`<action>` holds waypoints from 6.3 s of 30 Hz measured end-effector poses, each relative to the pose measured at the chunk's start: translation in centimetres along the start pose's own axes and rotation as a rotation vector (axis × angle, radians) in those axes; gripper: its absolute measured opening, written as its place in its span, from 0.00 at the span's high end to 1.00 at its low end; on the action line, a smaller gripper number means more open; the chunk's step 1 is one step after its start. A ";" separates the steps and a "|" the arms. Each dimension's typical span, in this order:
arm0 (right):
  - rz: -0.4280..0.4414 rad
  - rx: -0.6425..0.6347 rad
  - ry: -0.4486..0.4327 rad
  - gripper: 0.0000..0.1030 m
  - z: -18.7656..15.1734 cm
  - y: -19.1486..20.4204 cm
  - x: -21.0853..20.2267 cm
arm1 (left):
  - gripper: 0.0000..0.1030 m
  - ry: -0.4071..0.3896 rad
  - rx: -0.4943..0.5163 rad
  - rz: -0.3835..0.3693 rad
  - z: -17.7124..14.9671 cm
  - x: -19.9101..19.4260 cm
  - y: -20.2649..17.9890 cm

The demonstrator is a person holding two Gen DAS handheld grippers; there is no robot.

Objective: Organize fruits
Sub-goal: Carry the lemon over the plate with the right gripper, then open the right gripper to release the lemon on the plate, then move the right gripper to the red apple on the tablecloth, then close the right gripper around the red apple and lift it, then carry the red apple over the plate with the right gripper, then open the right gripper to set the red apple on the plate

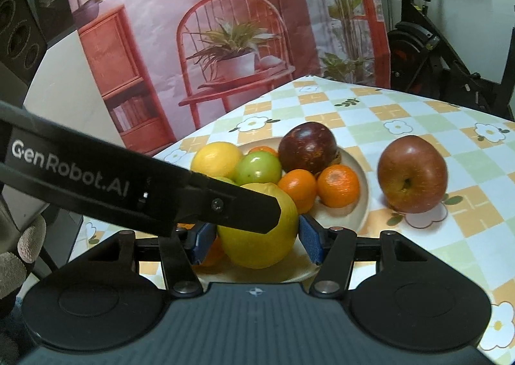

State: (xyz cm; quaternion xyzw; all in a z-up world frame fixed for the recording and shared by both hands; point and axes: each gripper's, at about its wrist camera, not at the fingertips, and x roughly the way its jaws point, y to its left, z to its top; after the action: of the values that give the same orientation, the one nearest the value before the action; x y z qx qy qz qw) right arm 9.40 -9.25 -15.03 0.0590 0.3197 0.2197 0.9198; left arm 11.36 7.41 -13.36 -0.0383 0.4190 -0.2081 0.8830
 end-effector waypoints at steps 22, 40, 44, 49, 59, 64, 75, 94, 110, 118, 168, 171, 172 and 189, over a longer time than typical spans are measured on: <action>0.026 -0.019 -0.014 0.41 0.1 -0.3 0.0 | 0.47 -0.089 -0.042 0.024 1.2 -0.8 0.3; -0.219 -0.012 -0.178 0.41 1.0 -6.2 -3.9 | 0.46 -0.135 0.072 -0.024 6.0 3.0 -4.4; -0.244 0.010 -0.158 0.40 0.9 -7.2 -3.1 | 0.46 -0.105 0.055 -0.040 7.1 5.1 -4.8; -0.283 -0.008 -0.128 0.40 0.8 -7.8 -2.3 | 0.46 -0.054 0.089 -0.038 7.5 7.7 -6.0; -0.261 -0.044 -0.062 0.40 0.3 -8.6 -1.4 | 0.46 0.022 0.119 -0.009 7.4 10.1 -6.5; -0.257 -0.081 -0.046 0.40 0.4 -8.5 -0.7 | 0.46 0.023 0.111 -0.011 7.8 11.0 -6.3; -0.288 -0.194 -0.030 0.40 0.7 -8.2 1.6 | 0.47 0.019 0.036 -0.033 9.3 12.4 -5.7; -0.266 -0.105 -0.079 0.38 1.6 -10.7 2.4 | 0.40 0.008 0.074 -0.072 9.0 12.6 -6.0; -0.237 0.004 -0.085 0.39 1.9 -11.4 0.8 | 0.40 0.039 0.151 -0.073 7.8 12.4 -6.8; -0.227 0.050 -0.101 0.39 1.6 -10.5 -1.0 | 0.41 0.025 0.166 -0.086 7.1 10.0 -7.4; 0.003 0.012 -0.046 0.36 4.3 0.1 2.3 | 0.39 -0.036 0.030 0.064 5.2 0.3 0.0; -0.010 0.019 -0.050 0.36 4.3 -0.1 2.1 | 0.38 -0.042 0.030 0.064 5.2 0.3 -0.2; -0.011 0.022 -0.051 0.36 4.3 -0.2 2.0 | 0.37 -0.043 0.033 0.064 5.2 0.3 -0.2; -0.018 0.032 -0.066 0.36 3.9 -0.6 1.4 | 0.34 -0.058 0.047 0.099 5.2 0.2 -0.4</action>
State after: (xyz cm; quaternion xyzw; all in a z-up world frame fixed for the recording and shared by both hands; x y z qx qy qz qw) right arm 12.97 -9.03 -12.87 0.0778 0.2932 0.2042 0.9307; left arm 15.26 6.43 -10.07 -0.0028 0.3895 -0.1727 0.9047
